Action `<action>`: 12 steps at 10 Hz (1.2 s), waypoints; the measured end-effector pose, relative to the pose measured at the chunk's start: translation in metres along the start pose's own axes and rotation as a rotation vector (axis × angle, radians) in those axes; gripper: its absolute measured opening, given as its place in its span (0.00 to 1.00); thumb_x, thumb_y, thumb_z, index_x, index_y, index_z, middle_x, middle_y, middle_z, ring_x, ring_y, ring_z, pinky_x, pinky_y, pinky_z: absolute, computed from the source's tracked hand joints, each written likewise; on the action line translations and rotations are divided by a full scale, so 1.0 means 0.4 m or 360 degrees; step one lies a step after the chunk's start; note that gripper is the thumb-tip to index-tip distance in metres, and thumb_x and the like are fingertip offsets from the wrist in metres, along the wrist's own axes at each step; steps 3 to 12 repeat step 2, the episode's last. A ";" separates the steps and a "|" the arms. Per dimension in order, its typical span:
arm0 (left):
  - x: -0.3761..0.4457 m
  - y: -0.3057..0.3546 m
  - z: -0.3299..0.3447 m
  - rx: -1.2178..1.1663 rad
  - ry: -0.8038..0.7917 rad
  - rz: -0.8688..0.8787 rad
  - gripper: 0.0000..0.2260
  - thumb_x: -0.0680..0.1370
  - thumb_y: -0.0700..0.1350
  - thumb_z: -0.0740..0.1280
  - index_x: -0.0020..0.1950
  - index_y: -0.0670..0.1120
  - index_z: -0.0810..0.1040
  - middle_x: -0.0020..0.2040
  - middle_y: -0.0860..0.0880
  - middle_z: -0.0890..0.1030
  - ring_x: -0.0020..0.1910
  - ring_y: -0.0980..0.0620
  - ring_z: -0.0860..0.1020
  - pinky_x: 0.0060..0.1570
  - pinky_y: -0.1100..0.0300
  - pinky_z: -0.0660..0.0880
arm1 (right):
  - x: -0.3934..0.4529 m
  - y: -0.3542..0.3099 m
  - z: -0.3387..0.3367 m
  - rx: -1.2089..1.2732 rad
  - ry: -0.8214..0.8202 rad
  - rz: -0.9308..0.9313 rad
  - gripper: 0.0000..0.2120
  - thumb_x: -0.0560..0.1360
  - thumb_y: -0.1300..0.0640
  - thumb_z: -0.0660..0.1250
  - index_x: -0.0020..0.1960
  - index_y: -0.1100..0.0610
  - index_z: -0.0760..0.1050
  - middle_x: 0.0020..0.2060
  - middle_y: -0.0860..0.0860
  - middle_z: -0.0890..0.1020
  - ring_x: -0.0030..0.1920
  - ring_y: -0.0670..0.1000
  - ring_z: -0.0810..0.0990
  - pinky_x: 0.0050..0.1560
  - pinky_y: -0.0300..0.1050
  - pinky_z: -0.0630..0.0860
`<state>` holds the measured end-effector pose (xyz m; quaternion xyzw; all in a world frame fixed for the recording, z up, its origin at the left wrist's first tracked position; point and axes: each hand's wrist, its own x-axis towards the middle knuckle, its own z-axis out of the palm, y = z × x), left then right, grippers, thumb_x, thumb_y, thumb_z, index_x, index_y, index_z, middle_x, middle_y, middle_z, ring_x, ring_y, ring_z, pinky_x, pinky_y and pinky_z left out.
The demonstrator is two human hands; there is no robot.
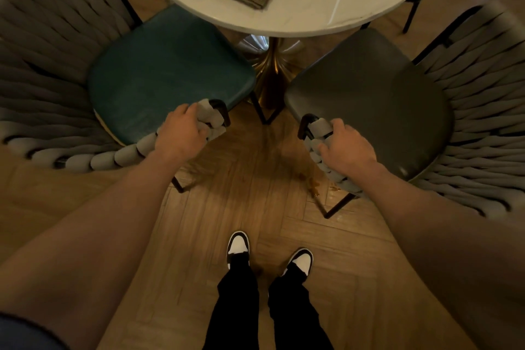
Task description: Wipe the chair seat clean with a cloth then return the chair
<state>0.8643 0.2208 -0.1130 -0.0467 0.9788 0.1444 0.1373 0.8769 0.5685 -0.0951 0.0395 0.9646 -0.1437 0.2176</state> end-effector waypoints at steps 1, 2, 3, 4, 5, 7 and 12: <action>-0.095 0.011 -0.033 -0.0102 0.0017 0.0058 0.04 0.78 0.45 0.63 0.50 0.47 0.77 0.50 0.46 0.78 0.50 0.46 0.77 0.46 0.51 0.76 | -0.087 -0.026 -0.004 0.0104 0.0075 -0.0106 0.22 0.80 0.48 0.65 0.71 0.54 0.67 0.60 0.53 0.78 0.56 0.53 0.78 0.54 0.52 0.79; -0.194 0.033 -0.049 -0.0151 -0.0331 0.0142 0.07 0.80 0.42 0.62 0.48 0.50 0.79 0.45 0.49 0.81 0.43 0.50 0.80 0.41 0.57 0.75 | -0.164 -0.049 0.011 0.0166 -0.0216 -0.0041 0.25 0.79 0.47 0.66 0.73 0.53 0.67 0.60 0.54 0.79 0.59 0.56 0.79 0.57 0.56 0.80; -0.194 0.033 -0.049 -0.0151 -0.0331 0.0142 0.07 0.80 0.42 0.62 0.48 0.50 0.79 0.45 0.49 0.81 0.43 0.50 0.80 0.41 0.57 0.75 | -0.164 -0.049 0.011 0.0166 -0.0216 -0.0041 0.25 0.79 0.47 0.66 0.73 0.53 0.67 0.60 0.54 0.79 0.59 0.56 0.79 0.57 0.56 0.80; -0.194 0.033 -0.049 -0.0151 -0.0331 0.0142 0.07 0.80 0.42 0.62 0.48 0.50 0.79 0.45 0.49 0.81 0.43 0.50 0.80 0.41 0.57 0.75 | -0.164 -0.049 0.011 0.0166 -0.0216 -0.0041 0.25 0.79 0.47 0.66 0.73 0.53 0.67 0.60 0.54 0.79 0.59 0.56 0.79 0.57 0.56 0.80; -0.194 0.033 -0.049 -0.0151 -0.0331 0.0142 0.07 0.80 0.42 0.62 0.48 0.50 0.79 0.45 0.49 0.81 0.43 0.50 0.80 0.41 0.57 0.75 | -0.164 -0.049 0.011 0.0166 -0.0216 -0.0041 0.25 0.79 0.47 0.66 0.73 0.53 0.67 0.60 0.54 0.79 0.59 0.56 0.79 0.57 0.56 0.80; -0.194 0.033 -0.049 -0.0151 -0.0331 0.0142 0.07 0.80 0.42 0.62 0.48 0.50 0.79 0.45 0.49 0.81 0.43 0.50 0.80 0.41 0.57 0.75 | -0.164 -0.049 0.011 0.0166 -0.0216 -0.0041 0.25 0.79 0.47 0.66 0.73 0.53 0.67 0.60 0.54 0.79 0.59 0.56 0.79 0.57 0.56 0.80; -0.194 0.033 -0.049 -0.0151 -0.0331 0.0142 0.07 0.80 0.42 0.62 0.48 0.50 0.79 0.45 0.49 0.81 0.43 0.50 0.80 0.41 0.57 0.75 | -0.164 -0.049 0.011 0.0166 -0.0216 -0.0041 0.25 0.79 0.47 0.66 0.73 0.53 0.67 0.60 0.54 0.79 0.59 0.56 0.79 0.57 0.56 0.80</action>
